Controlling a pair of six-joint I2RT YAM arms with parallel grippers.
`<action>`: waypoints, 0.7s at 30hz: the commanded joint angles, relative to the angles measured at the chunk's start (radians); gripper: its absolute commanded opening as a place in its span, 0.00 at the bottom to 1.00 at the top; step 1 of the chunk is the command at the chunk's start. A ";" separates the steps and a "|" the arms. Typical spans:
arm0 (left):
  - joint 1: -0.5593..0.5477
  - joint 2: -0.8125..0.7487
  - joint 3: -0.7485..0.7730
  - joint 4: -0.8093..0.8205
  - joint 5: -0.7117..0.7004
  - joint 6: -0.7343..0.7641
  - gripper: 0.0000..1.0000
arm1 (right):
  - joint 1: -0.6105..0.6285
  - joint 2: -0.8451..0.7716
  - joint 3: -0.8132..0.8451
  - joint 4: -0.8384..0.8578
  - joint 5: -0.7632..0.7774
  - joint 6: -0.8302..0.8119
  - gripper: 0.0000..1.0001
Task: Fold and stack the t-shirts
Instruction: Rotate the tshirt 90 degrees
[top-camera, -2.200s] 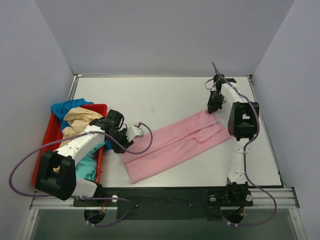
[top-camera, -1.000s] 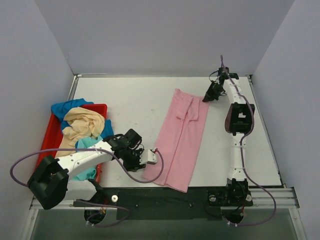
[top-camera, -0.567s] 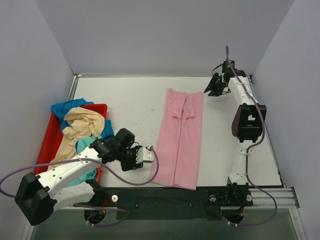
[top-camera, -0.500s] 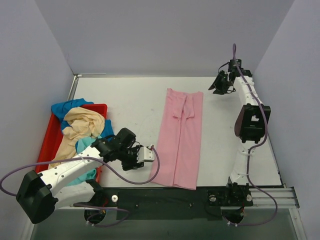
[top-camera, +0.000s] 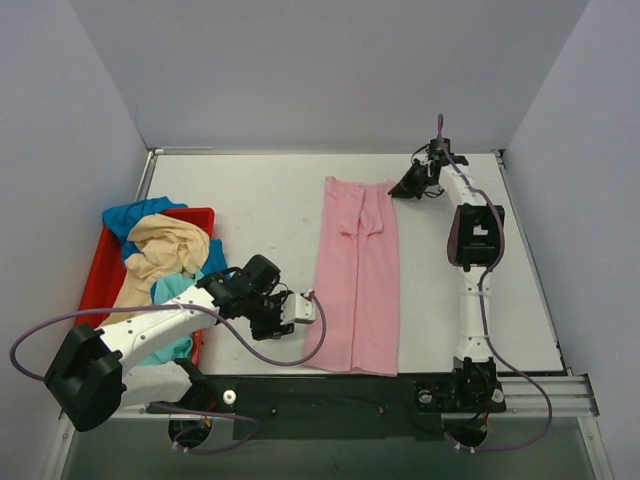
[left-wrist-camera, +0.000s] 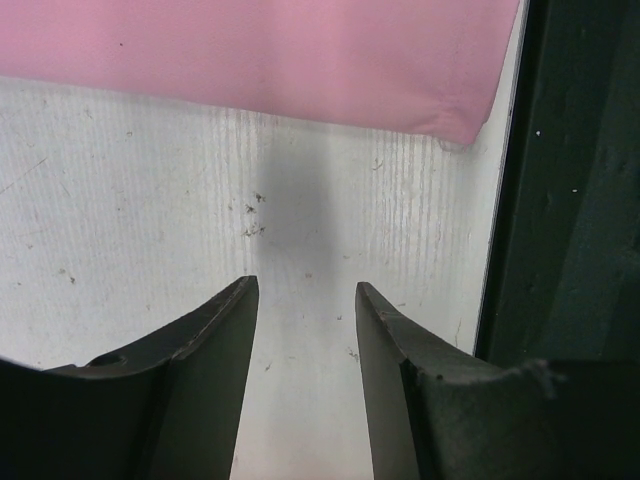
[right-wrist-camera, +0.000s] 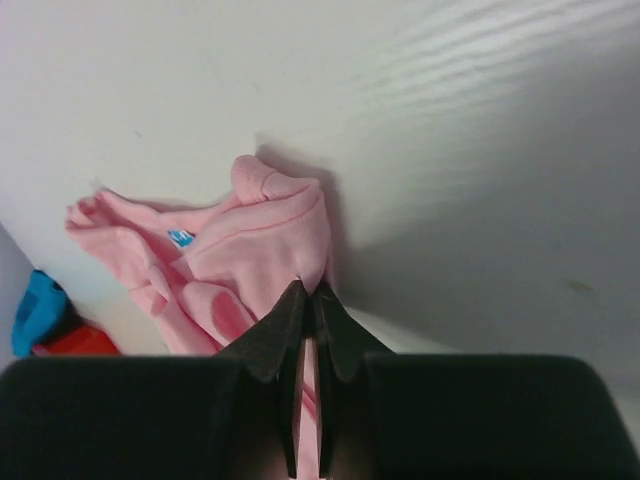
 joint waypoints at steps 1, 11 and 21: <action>-0.018 0.026 0.024 0.056 0.053 0.023 0.54 | 0.033 0.053 0.021 0.135 -0.033 0.205 0.00; -0.190 0.099 0.053 0.124 0.023 0.033 0.57 | 0.036 -0.180 -0.245 0.309 0.067 0.219 0.43; -0.334 0.027 -0.105 0.322 -0.027 0.098 0.56 | 0.099 -0.963 -0.986 -0.071 0.407 -0.140 0.60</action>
